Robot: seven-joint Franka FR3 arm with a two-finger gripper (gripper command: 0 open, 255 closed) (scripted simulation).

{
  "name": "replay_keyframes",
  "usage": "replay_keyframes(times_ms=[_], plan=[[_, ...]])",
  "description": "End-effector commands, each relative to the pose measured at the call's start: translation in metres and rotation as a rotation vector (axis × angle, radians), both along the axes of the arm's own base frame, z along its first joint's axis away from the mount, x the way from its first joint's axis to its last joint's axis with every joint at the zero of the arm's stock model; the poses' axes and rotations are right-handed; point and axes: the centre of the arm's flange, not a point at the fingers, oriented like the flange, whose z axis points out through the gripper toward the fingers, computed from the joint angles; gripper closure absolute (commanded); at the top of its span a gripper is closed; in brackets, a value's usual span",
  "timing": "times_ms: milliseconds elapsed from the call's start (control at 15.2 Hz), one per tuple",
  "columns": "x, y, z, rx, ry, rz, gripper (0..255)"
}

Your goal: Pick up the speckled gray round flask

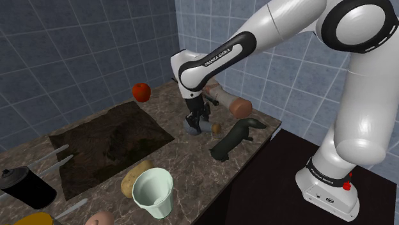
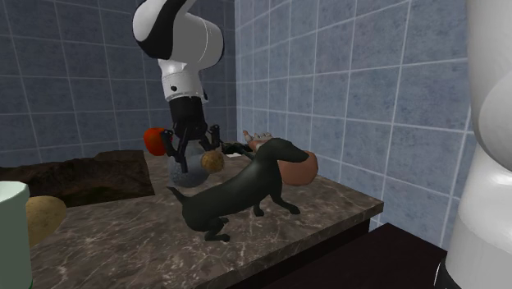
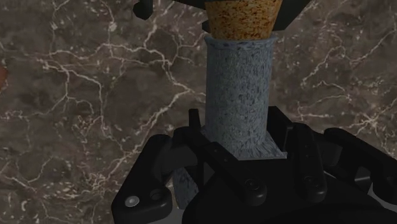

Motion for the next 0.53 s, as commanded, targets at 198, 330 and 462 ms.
replay_keyframes(times_ms=[198,330,462], plan=[[0.001,0.001,0.027,0.0,0.0,0.0,255],[0.001,0.001,0.038,0.0,0.0,0.0,255],[0.0,0.001,0.039,0.0,0.0,0.0,255]])
